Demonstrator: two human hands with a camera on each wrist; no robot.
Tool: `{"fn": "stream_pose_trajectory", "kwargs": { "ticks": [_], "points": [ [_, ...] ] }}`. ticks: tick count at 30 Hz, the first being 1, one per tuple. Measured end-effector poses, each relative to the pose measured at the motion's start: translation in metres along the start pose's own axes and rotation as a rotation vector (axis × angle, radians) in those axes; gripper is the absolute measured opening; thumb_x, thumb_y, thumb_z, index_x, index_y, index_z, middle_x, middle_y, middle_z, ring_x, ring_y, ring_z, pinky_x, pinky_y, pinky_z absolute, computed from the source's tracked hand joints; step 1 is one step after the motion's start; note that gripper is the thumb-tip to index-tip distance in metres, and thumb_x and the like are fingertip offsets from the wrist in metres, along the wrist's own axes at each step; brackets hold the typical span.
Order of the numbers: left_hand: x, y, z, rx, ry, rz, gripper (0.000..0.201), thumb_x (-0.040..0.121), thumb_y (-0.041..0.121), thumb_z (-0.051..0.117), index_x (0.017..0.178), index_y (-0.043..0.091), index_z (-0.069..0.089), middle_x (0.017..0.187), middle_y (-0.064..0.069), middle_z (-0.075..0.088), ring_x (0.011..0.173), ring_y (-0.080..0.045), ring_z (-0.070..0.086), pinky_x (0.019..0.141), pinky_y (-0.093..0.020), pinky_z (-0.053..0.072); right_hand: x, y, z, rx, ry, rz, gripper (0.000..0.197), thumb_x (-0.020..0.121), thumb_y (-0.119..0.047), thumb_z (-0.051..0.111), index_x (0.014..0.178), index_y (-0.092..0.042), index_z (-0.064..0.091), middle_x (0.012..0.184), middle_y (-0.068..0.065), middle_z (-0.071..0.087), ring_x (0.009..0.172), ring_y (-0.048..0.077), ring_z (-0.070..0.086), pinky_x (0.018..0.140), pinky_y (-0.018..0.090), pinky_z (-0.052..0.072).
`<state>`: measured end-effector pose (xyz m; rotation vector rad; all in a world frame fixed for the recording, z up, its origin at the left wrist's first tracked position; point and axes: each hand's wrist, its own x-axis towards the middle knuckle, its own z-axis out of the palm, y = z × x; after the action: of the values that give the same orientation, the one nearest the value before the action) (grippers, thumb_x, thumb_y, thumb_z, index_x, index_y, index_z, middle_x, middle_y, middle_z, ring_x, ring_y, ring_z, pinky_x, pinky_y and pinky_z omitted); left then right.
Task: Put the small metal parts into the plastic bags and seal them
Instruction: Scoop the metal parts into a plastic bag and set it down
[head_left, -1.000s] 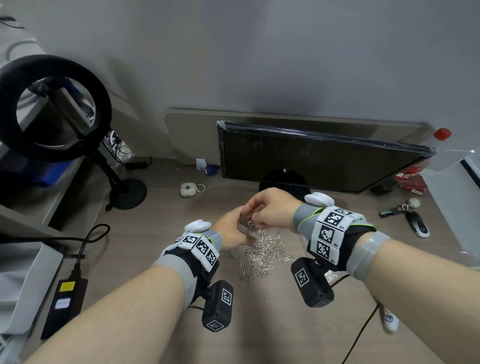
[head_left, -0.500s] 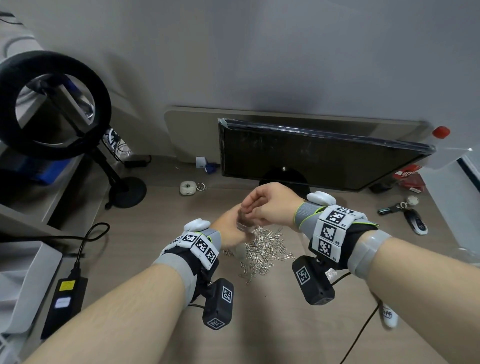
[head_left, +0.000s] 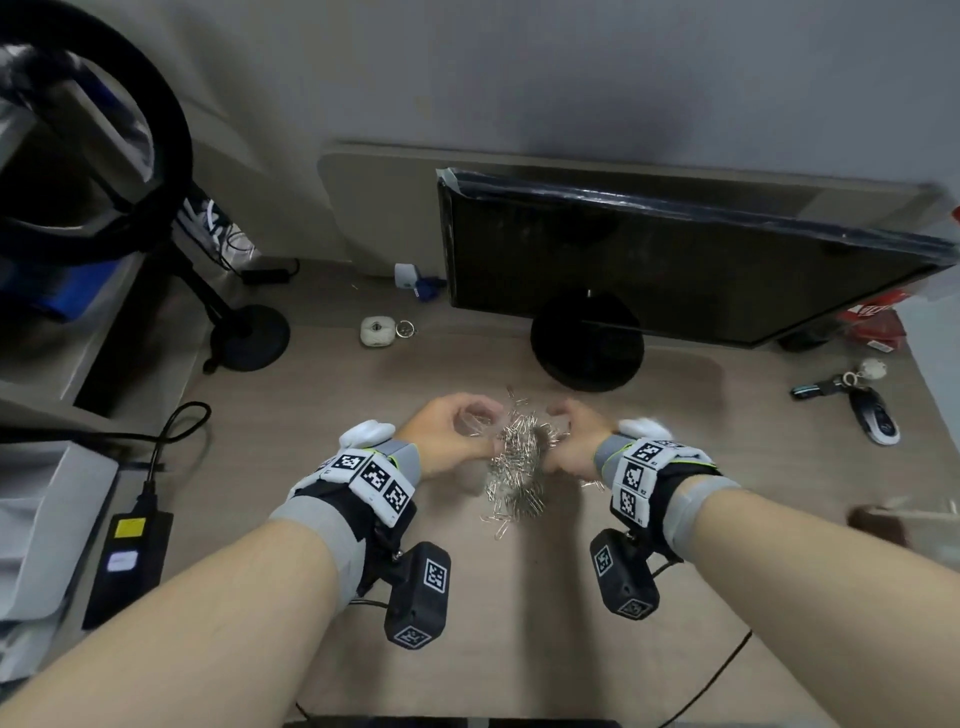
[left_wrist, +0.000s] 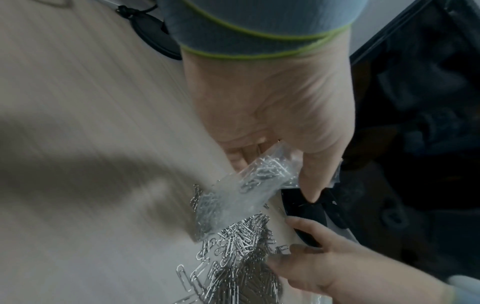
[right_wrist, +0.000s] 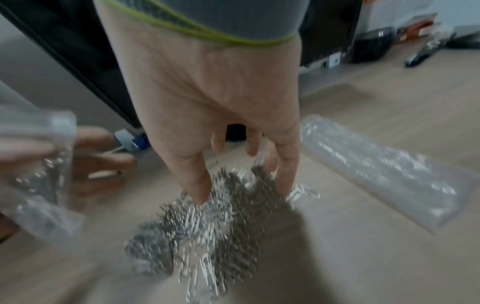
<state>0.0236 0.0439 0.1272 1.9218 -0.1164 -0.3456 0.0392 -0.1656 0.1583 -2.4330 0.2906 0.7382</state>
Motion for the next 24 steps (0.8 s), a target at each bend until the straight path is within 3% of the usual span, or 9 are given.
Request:
{"fn": "stream_pose_trajectory", "kwargs": {
  "ticks": [3, 6, 8, 10, 13, 16, 19, 22, 24],
  "points": [
    [-0.013, 0.031, -0.008, -0.047, 0.058, 0.125, 0.03, 0.078, 0.021, 0.086, 0.1, 0.032, 0.069, 0.111, 0.009, 0.072, 0.098, -0.013, 0.065, 0.088, -0.021, 0.049, -0.009, -0.002, 0.005, -0.049, 0.042, -0.039, 0.106, 0.068, -0.03, 0.095, 0.153, -0.036, 0.032, 0.134, 0.008, 0.048, 0.131, 0.03, 0.052, 0.111, 0.032, 0.043],
    [-0.019, 0.06, -0.015, -0.091, 0.087, 0.224, 0.029, 0.079, 0.024, 0.085, 0.101, 0.029, 0.066, 0.111, 0.008, 0.074, 0.103, -0.012, 0.069, 0.099, -0.025, 0.049, -0.009, -0.012, 0.007, -0.209, 0.165, -0.05, 0.116, 0.049, -0.058, 0.095, 0.144, -0.056, 0.028, 0.141, 0.005, 0.033, 0.129, 0.033, 0.048, 0.107, 0.038, 0.044],
    [-0.019, 0.074, -0.02, -0.153, 0.078, 0.217, 0.039, 0.074, 0.029, 0.087, 0.107, 0.03, 0.066, 0.11, 0.002, 0.077, 0.104, -0.012, 0.071, 0.1, -0.028, 0.051, -0.012, -0.02, 0.005, -0.314, 0.261, -0.094, 0.108, 0.048, -0.059, 0.092, 0.137, -0.06, 0.031, 0.138, 0.003, 0.027, 0.122, 0.034, 0.046, 0.096, 0.042, 0.05],
    [-0.019, 0.08, -0.022, -0.224, 0.065, 0.161, 0.05, 0.066, 0.032, 0.088, 0.109, 0.029, 0.064, 0.109, -0.003, 0.079, 0.1, -0.015, 0.071, 0.095, -0.036, 0.056, -0.018, -0.025, 0.001, -0.313, 0.358, -0.165, 0.091, 0.057, -0.05, 0.092, 0.131, -0.056, 0.04, 0.133, 0.001, 0.028, 0.12, 0.033, 0.044, 0.085, 0.038, 0.045],
    [-0.018, 0.087, -0.022, -0.274, 0.041, 0.104, 0.042, 0.073, 0.018, 0.088, 0.107, 0.022, 0.064, 0.108, -0.003, 0.079, 0.102, -0.015, 0.074, 0.093, -0.048, 0.058, -0.016, -0.029, -0.005, -0.214, 0.414, -0.231, 0.051, 0.072, -0.032, 0.089, 0.111, -0.045, 0.058, 0.124, 0.001, 0.04, 0.118, 0.031, 0.049, 0.087, 0.036, 0.044],
    [-0.018, 0.085, -0.022, -0.196, 0.071, 0.121, 0.032, 0.076, 0.019, 0.087, 0.098, 0.03, 0.067, 0.117, 0.0, 0.074, 0.098, -0.01, 0.071, 0.085, -0.028, 0.06, -0.01, -0.027, -0.009, -0.141, 0.422, -0.242, 0.022, 0.079, -0.021, 0.084, 0.089, -0.033, 0.069, 0.106, -0.002, 0.061, 0.093, 0.023, 0.067, 0.075, 0.024, 0.048],
    [-0.021, 0.084, -0.026, -0.077, 0.09, 0.145, 0.031, 0.079, 0.023, 0.086, 0.1, 0.033, 0.065, 0.108, 0.012, 0.069, 0.087, -0.004, 0.062, 0.073, -0.007, 0.051, -0.012, -0.023, -0.013, -0.083, 0.376, -0.219, 0.017, 0.085, -0.019, 0.08, 0.076, -0.03, 0.071, 0.077, -0.012, 0.07, 0.072, 0.012, 0.071, 0.055, 0.017, 0.042],
    [-0.026, 0.077, -0.03, 0.099, 0.056, 0.126, 0.028, 0.078, 0.034, 0.085, 0.098, 0.028, 0.066, 0.097, 0.017, 0.068, 0.074, 0.009, 0.059, 0.073, -0.014, 0.045, -0.019, -0.017, -0.019, -0.011, 0.291, -0.18, 0.01, 0.086, -0.02, 0.082, 0.082, -0.028, 0.076, 0.071, -0.012, 0.07, 0.063, 0.007, 0.065, 0.056, 0.017, 0.046],
    [-0.03, 0.067, -0.031, 0.174, 0.03, 0.083, 0.035, 0.072, 0.046, 0.085, 0.097, 0.029, 0.066, 0.098, 0.015, 0.071, 0.085, 0.003, 0.065, 0.084, -0.02, 0.048, -0.023, -0.013, -0.019, 0.087, 0.216, -0.192, 0.007, 0.084, -0.02, 0.084, 0.085, -0.023, 0.078, 0.077, -0.006, 0.076, 0.068, 0.011, 0.072, 0.066, 0.022, 0.057]
  ]
}}
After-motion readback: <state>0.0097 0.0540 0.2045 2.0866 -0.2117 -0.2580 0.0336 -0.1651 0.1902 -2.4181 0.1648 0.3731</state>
